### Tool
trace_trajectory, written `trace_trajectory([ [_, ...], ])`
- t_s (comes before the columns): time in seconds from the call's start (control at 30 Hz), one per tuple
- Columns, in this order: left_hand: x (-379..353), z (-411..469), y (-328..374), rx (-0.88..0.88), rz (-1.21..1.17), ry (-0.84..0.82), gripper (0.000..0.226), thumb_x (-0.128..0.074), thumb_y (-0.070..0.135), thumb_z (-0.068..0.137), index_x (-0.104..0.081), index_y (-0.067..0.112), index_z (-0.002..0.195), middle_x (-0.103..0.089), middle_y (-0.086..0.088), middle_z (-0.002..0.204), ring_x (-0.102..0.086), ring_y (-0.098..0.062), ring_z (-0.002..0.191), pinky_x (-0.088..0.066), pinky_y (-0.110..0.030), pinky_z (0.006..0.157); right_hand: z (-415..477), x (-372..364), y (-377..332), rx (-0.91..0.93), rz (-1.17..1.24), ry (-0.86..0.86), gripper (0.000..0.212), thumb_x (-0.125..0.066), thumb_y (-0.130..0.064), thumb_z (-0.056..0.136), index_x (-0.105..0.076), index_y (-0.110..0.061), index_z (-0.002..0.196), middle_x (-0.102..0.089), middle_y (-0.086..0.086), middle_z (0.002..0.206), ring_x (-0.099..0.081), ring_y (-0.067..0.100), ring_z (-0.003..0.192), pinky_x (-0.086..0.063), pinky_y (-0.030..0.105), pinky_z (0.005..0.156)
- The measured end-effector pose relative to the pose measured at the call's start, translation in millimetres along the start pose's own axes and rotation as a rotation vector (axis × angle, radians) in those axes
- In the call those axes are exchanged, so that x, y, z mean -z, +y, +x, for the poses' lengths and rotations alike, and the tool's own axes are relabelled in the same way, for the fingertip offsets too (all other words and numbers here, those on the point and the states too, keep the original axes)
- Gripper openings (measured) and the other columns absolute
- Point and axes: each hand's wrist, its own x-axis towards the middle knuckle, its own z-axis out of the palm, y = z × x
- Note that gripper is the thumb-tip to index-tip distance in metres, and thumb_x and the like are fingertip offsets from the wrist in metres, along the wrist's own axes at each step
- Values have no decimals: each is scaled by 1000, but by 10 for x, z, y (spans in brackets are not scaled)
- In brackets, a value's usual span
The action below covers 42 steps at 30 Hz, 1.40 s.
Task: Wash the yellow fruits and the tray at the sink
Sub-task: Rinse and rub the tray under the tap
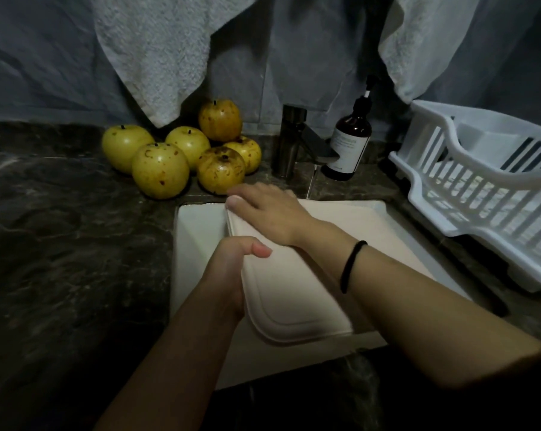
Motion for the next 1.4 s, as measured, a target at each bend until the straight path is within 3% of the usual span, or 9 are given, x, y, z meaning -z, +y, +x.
trace_trajectory([
  [0.3, 20, 9, 13, -10, -22, 41, 21, -41, 3, 81, -59, 5, 91, -67, -11, 62, -62, -28, 56, -49, -29, 56, -49, 263, 604, -381, -184, -21, 70, -9, -64, 95, -49, -25, 136, -47, 10, 142, -39, 31, 133, -22, 48, 108],
  [0.53, 22, 5, 18, 4, -40, 41, 25, -41, 3, 80, -58, 3, 99, -63, -17, 80, -60, -32, 67, -49, -32, 62, -208, 344, 1153, -523, -218, 41, 68, -9, -61, 96, -42, -24, 143, -42, 16, 146, -35, 35, 135, -23, 48, 111],
  [0.73, 34, 11, 28, -30, -85, 96, 29, -40, 3, 81, -60, 2, 102, -67, -15, 76, -63, -32, 62, -50, -31, 61, -427, 375, 1484, -709, 4, 90, 72, -20, -63, 95, -25, -18, 150, -26, 14, 155, -26, 33, 141, -22, 45, 114],
  [0.83, 27, 3, 42, -52, -92, 104, 22, -36, 3, 88, -58, 4, 89, -67, -10, 57, -63, -26, 44, -50, -29, 50, -580, 443, 1585, -840, 142, 45, 81, -26, -67, 92, -30, -8, 148, -32, 17, 152, -35, 35, 136, -25, 39, 112],
  [0.93, 18, -6, 39, -43, -85, 101, 19, -41, 6, 91, -59, 7, 89, -69, -11, 59, -65, -26, 45, -53, -32, 42, -727, 508, 1619, -861, 196, 38, 82, -30, -65, 93, -40, 0, 141, -40, 19, 146, -41, 35, 130, -27, 37, 109],
  [1.03, 54, 37, 18, -34, -59, 118, 16, -50, 8, 88, -63, 9, 98, -73, -14, 78, -69, -30, 60, -57, -38, 52, -845, 564, 1629, -859, 169, 101, 80, -25, -63, 95, -47, 3, 135, -46, 23, 140, -45, 37, 126, -29, 38, 107],
  [1.17, 119, 178, -31, -155, 150, 311, 23, -63, 11, 86, -64, 5, 108, -71, -17, 98, -67, -36, 88, -54, -49, 83, -962, 617, 1622, -886, 220, 239, 76, -30, -57, 97, -45, 8, 133, -46, 24, 139, -44, 37, 126, -32, 38, 104],
  [1.3, 128, 245, -122, -225, 362, 409, 31, -57, 21, 95, -57, 2, 118, -64, -14, 105, -60, -30, 89, -47, -38, 82, -1073, 653, 1605, -848, 291, 337, 70, -35, -57, 96, -57, 6, 118, -56, 24, 125, -52, 37, 114, -37, 37, 94],
  [1.4, 146, 271, -153, -302, 537, 436, 38, -50, 30, 97, -51, 6, 127, -61, -13, 115, -58, -32, 100, -47, -42, 89, -1152, 677, 1581, -807, 217, 303, 67, -34, -56, 96, -62, 4, 104, -60, 22, 113, -54, 36, 106, -38, 35, 86],
])
